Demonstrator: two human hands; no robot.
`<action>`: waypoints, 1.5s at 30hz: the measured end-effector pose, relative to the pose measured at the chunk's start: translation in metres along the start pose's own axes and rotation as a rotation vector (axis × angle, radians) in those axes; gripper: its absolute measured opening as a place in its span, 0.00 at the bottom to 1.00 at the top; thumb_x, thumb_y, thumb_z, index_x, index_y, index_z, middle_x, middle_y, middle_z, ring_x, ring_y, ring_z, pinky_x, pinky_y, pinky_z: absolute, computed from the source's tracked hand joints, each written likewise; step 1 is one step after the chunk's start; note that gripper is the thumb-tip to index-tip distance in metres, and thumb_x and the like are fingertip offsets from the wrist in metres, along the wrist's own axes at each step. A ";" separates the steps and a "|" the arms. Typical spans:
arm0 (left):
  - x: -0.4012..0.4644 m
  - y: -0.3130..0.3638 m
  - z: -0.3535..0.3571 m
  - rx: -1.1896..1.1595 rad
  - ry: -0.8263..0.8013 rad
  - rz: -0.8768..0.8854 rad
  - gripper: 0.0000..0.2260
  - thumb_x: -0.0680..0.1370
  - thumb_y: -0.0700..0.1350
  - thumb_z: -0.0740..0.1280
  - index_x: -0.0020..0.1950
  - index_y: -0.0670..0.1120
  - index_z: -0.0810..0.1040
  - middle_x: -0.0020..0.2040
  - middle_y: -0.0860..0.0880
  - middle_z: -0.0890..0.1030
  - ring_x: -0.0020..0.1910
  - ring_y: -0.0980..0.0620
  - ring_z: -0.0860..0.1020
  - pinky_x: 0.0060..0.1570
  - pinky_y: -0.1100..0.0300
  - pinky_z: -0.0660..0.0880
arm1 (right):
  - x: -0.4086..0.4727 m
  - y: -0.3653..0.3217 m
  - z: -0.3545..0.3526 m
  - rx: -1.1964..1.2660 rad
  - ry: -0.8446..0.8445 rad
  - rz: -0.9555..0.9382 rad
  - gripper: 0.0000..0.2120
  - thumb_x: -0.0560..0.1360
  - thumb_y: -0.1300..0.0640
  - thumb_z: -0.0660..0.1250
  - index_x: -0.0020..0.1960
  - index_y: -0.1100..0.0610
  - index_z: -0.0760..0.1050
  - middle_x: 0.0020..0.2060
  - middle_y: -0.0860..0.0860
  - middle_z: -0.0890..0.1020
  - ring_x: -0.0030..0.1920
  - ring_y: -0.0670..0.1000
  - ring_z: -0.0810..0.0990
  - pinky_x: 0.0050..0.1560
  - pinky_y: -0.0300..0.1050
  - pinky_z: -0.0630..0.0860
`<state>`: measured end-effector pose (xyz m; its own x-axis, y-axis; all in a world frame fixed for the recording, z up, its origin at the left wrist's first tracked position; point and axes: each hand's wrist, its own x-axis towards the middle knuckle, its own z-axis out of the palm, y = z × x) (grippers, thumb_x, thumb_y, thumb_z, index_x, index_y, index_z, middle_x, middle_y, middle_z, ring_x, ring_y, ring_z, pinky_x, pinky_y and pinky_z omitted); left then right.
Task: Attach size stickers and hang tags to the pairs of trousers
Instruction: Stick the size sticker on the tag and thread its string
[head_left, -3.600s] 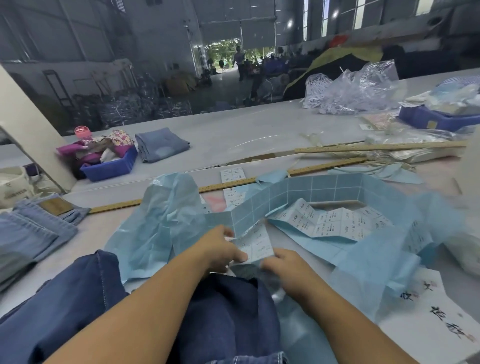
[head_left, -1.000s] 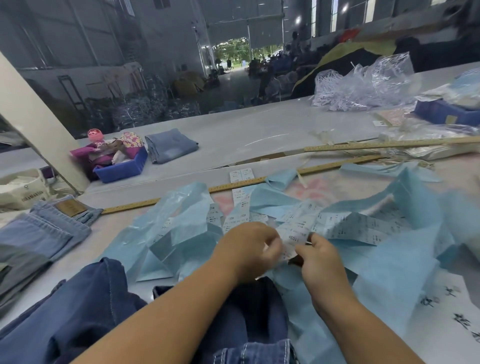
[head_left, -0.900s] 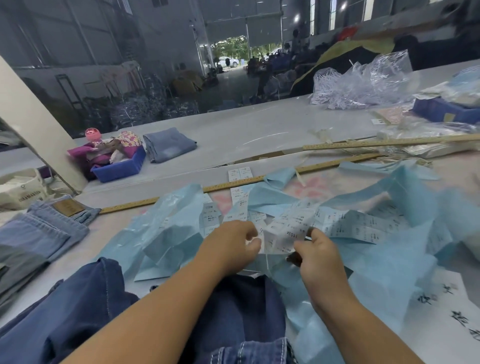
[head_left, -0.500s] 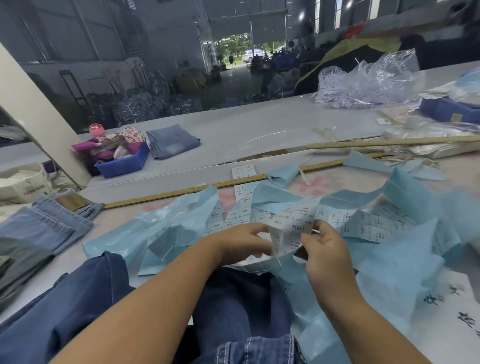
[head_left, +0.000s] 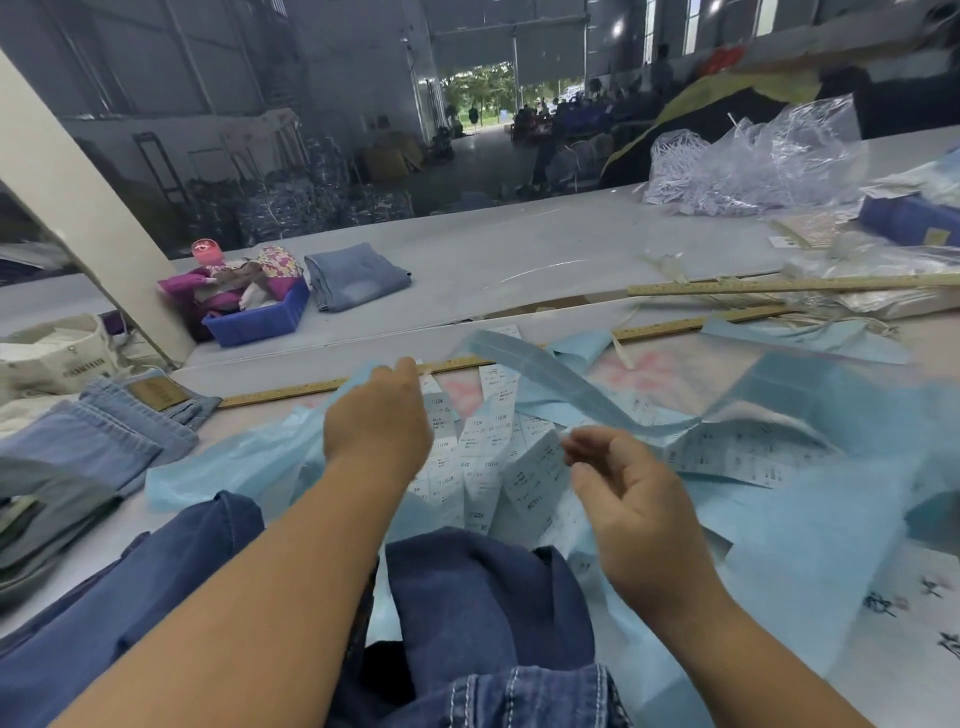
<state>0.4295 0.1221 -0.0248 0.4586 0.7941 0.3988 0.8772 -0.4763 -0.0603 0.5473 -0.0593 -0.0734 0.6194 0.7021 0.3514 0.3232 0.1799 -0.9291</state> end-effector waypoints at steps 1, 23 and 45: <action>0.001 -0.005 0.000 0.008 0.010 -0.051 0.11 0.78 0.41 0.60 0.60 0.46 0.66 0.45 0.46 0.71 0.40 0.42 0.74 0.31 0.54 0.64 | -0.001 -0.002 0.001 -0.082 -0.079 -0.057 0.14 0.77 0.64 0.66 0.49 0.43 0.77 0.46 0.40 0.83 0.50 0.37 0.80 0.52 0.29 0.74; -0.017 -0.008 0.011 -0.005 -0.614 0.110 0.24 0.69 0.64 0.70 0.54 0.49 0.70 0.48 0.51 0.75 0.48 0.48 0.76 0.46 0.53 0.74 | -0.011 -0.005 0.033 -0.427 -1.170 0.319 0.08 0.76 0.57 0.64 0.47 0.59 0.80 0.39 0.49 0.79 0.43 0.46 0.74 0.47 0.43 0.72; -0.005 -0.025 0.016 -0.840 -0.659 -0.486 0.05 0.77 0.36 0.66 0.51 0.41 0.78 0.48 0.40 0.82 0.41 0.43 0.80 0.44 0.47 0.82 | -0.019 -0.018 0.031 -0.055 -1.033 0.181 0.06 0.74 0.66 0.68 0.50 0.63 0.82 0.41 0.51 0.83 0.42 0.44 0.79 0.46 0.38 0.75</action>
<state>0.4071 0.1359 -0.0400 0.3026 0.8857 -0.3520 0.7237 0.0268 0.6896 0.5077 -0.0546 -0.0675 -0.2419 0.9665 -0.0854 0.3348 0.0005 -0.9423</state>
